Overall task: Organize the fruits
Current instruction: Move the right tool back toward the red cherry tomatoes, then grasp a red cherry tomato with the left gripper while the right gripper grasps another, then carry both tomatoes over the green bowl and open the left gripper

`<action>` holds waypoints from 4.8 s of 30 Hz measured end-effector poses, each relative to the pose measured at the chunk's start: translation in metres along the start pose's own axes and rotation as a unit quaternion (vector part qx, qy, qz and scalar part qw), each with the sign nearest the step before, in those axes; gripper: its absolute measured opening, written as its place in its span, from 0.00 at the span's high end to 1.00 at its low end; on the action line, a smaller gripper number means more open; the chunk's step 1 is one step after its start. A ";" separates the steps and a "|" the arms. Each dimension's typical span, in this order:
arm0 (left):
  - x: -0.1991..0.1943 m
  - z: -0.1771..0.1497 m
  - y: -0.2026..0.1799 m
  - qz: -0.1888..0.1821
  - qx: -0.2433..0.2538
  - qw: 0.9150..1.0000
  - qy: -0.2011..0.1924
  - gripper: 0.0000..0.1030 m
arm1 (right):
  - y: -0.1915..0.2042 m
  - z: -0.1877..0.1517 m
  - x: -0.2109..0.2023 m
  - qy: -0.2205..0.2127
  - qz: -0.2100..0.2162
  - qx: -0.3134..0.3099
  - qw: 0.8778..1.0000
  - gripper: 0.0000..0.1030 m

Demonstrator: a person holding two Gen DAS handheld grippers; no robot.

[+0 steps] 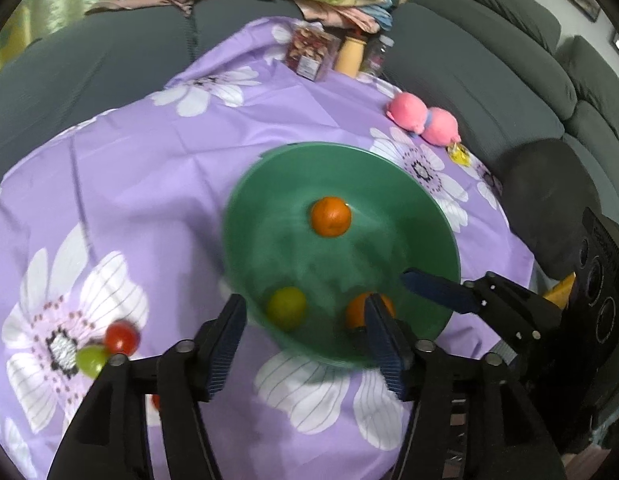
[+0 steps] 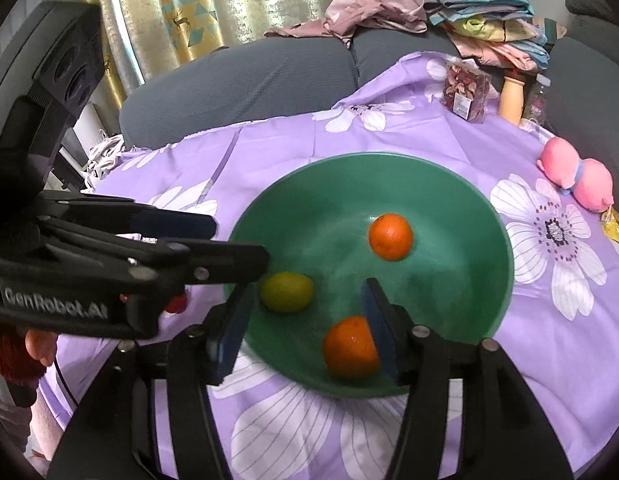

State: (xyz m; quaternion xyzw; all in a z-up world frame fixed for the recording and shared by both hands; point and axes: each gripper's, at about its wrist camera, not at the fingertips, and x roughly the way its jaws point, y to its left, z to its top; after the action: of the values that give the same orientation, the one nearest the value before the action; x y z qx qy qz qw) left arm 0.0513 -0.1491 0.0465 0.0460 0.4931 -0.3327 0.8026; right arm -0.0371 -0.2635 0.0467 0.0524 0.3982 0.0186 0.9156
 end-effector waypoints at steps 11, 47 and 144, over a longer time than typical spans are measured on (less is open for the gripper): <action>-0.049 -0.039 0.027 0.004 -0.043 0.999 -0.032 0.29 | 0.027 -0.007 -0.025 -0.007 -0.009 -0.021 1.000 0.25; -0.092 -0.143 0.114 0.018 -0.169 0.985 -0.038 0.29 | 0.126 -0.038 -0.009 0.062 0.056 -0.105 0.991 0.24; -0.048 -0.105 0.116 0.060 -0.057 0.997 -0.008 0.72 | 0.124 -0.010 0.056 0.076 0.063 -0.122 0.988 0.68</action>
State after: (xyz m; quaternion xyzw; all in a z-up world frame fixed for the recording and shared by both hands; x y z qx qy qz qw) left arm 0.0248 0.0062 0.0031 0.0275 0.5014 -0.2555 0.8261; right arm -0.0055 -0.1350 0.0134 -0.0359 0.4571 0.1288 0.8793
